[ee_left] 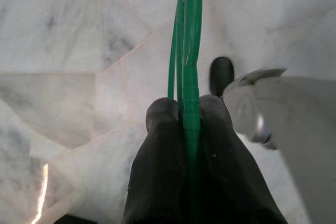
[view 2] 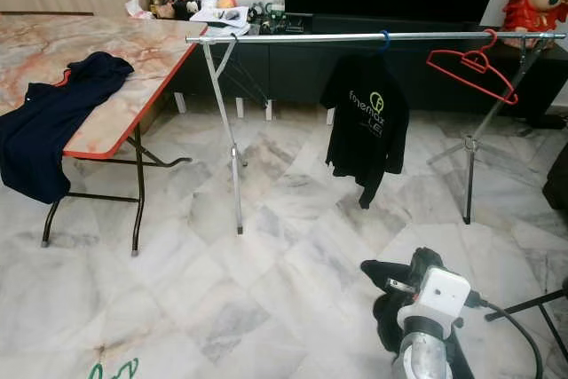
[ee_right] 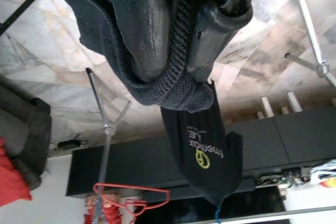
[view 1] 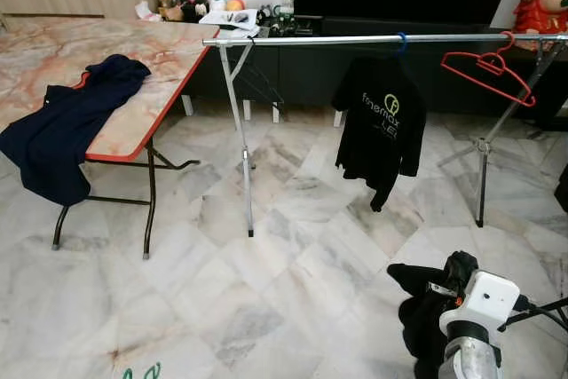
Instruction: Hang hanger
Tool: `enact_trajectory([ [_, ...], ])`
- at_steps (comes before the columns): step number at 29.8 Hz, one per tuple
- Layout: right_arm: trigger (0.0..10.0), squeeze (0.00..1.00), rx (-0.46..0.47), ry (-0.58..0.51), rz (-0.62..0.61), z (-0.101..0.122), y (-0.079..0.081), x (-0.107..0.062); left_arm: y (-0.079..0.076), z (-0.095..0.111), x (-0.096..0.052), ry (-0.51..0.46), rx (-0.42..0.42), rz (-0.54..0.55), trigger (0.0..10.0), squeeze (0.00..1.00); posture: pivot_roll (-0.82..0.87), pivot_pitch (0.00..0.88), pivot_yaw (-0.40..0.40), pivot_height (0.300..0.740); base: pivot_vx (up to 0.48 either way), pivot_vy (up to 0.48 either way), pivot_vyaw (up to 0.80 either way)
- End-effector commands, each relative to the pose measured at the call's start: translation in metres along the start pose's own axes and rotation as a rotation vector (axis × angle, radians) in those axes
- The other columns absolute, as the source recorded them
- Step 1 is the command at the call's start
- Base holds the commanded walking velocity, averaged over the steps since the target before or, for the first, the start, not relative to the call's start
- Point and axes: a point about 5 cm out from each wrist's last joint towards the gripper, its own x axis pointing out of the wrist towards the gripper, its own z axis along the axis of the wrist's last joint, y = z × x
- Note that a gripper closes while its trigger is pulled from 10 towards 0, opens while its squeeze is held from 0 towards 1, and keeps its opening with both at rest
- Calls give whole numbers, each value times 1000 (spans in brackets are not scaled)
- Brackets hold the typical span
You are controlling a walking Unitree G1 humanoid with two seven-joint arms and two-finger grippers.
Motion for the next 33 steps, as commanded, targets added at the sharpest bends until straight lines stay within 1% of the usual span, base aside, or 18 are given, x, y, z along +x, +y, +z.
enact_trajectory([
  [1, 10000, 0, 6, -42, 4, 10, 3, 3, -3, -1, 0, 4, -3, -6, 10000, 0, -46, 0, 11, 740, 0, 0, 0],
  [2, 10000, 0, 8, -43, 1, 11, 4, 2, -4, -1, 1, 4, -2, -6, 10000, 0, -47, 0, 10, 740, 0, 0, 0],
  [5, 10000, 0, 9, -49, -7, 16, 4, 6, -7, -1, 1, 10, -18, -8, 10000, 0, -43, 0, 6, 740, 0, 349, 0],
  [8, 10000, 0, 3, -53, -4, 19, 4, 7, -9, -2, 1, 11, -12, -14, 10000, 0, -34, 0, 1, 740, 0, 376, 0],
  [11, 10000, 0, 1, -47, 0, 21, 6, 6, -11, -3, 2, 16, -27, -13, 10000, 0, -27, 0, -4, 740, 0, 385, 0],
  [14, 10000, 0, -6, -43, 10, 22, 10, 9, -15, -6, 2, 36, -19, -24, 10000, 0, -22, 18, -7, 740, 0, 393, 0],
  [15, 10000, 0, -11, -47, 15, 24, 11, 10, -17, -9, 1, 44, -29, -23, 10000, 0, -22, 22, -6, 740, 0, 390, 0],
  [30, 10000, 0, -30, -57, 39, 30, 21, 16, -19, -11, 2, 58, -39, -29, 10000, 0, -16, 45, -11, 740, 0, 399, 0],
  [33, 10000, 0, -52, -67, 52, 32, 21, 18, -23, -13, 2, 67, -43, -38, 10000, 0, -21, 49, -15, 740, 0, 399, 0],
])
